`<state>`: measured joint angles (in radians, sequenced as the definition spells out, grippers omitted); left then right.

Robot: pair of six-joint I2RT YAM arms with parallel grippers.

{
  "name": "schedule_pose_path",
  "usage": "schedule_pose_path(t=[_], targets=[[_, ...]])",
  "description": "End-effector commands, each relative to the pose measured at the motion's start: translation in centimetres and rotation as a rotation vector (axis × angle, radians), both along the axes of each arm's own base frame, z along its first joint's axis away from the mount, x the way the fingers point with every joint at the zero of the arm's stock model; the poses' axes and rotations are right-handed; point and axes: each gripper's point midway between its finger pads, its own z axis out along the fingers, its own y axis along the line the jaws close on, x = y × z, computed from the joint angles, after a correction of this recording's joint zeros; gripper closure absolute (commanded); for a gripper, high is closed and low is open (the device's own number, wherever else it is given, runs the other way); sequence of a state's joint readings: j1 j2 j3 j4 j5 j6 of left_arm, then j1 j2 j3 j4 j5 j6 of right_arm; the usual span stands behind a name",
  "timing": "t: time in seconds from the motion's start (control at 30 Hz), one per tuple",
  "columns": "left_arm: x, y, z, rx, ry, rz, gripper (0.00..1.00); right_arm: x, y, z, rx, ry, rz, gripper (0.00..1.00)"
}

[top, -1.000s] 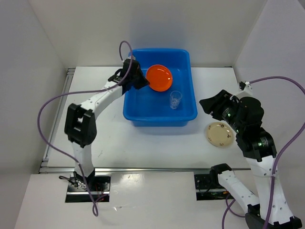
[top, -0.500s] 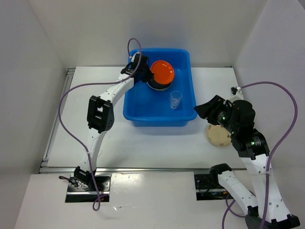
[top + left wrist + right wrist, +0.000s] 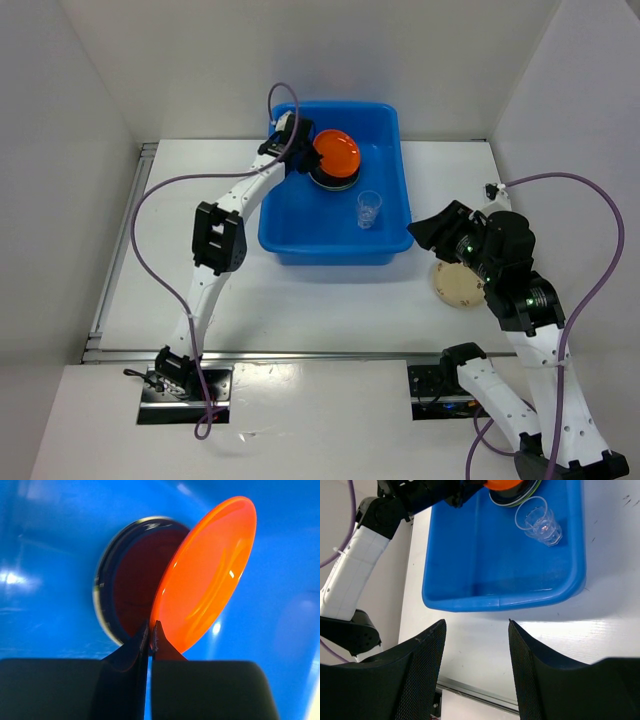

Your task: Place the mixed dishes into the plastic bin

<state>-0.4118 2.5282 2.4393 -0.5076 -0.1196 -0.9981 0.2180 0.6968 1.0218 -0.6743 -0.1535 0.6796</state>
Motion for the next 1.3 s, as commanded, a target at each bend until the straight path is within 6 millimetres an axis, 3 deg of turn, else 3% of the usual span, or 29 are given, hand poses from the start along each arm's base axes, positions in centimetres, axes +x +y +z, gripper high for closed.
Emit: schedule_pose_path(t=[0.0,0.17,0.37,0.47,0.57,0.63,0.67,0.7,0.77,0.8,0.87,0.9,0.97,1.0,1.07,1.1,1.17,1.2,1.27], targets=[[0.2,0.4,-0.4,0.022,-0.005,0.021,1.00,0.3,-0.1,1.3,-0.004,-0.051,-0.004,0.41],[-0.2,0.7,-2.1,0.045,0.029,0.015,1.00,0.9,0.0,1.3,-0.012,-0.054,-0.001,0.41],[-1.4,1.0,-4.3,0.072,0.088,0.001,0.77,1.1,-0.1,1.0,-0.017,-0.046,-0.009,0.41],[-1.8,1.2,-4.5,0.074,0.092,0.001,0.48,1.1,-0.1,1.0,-0.017,-0.046,-0.009,0.41],[-1.7,1.4,-3.4,0.083,0.071,-0.001,0.22,1.2,-0.1,1.2,-0.015,-0.055,-0.009,0.41],[-1.6,1.6,-1.4,0.086,0.036,-0.001,0.08,1.4,-0.2,1.4,-0.017,-0.055,-0.018,0.41],[-1.7,1.9,-0.9,0.102,0.024,-0.001,0.05,1.6,-0.5,1.4,-0.023,-0.056,-0.035,0.41],[-1.8,2.2,1.3,0.098,-0.005,0.010,0.01,1.5,-0.8,1.5,-0.021,-0.048,-0.055,0.41],[-2.4,2.8,3.3,0.127,-0.032,-0.003,0.00,2.2,-1.7,1.0,-0.030,-0.016,-0.120,0.41],[-3.0,3.3,6.7,0.121,-0.081,0.001,0.00,2.4,-2.0,0.9,-0.041,-0.003,-0.141,0.41],[-3.5,3.8,10.2,0.111,-0.161,0.006,0.00,3.0,-2.4,-0.6,-0.064,0.066,-0.174,0.40],[-4.8,4.4,12.9,0.105,-0.203,0.002,0.00,3.3,-2.9,-1.2,-0.082,0.083,-0.202,0.40],[-5.9,4.3,16.0,0.071,-0.258,-0.024,0.00,3.8,-3.5,-1.6,-0.096,0.105,-0.239,0.39],[-7.0,4.3,19.1,0.037,-0.309,-0.041,0.00,4.2,-4.3,-1.8,-0.119,0.108,-0.285,0.39],[-8.8,3.3,20.7,-0.017,-0.326,-0.120,0.00,4.6,-5.1,-3.2,-0.160,0.157,-0.327,0.39],[-10.4,3.4,23.5,-0.049,-0.373,-0.144,0.00,5.0,-5.4,-3.3,-0.164,0.163,-0.351,0.39],[-12.7,2.9,25.6,-0.086,-0.423,-0.187,0.00,5.3,-6.3,-4.6,-0.202,0.212,-0.402,0.39],[-15.4,2.6,26.6,-0.102,-0.438,-0.220,0.00,5.8,-6.4,-5.8,-0.219,0.257,-0.418,0.39],[-18.2,2.1,27.8,-0.112,-0.474,-0.280,0.00,5.6,-7.3,-8.6,-0.282,0.358,-0.444,0.39]])
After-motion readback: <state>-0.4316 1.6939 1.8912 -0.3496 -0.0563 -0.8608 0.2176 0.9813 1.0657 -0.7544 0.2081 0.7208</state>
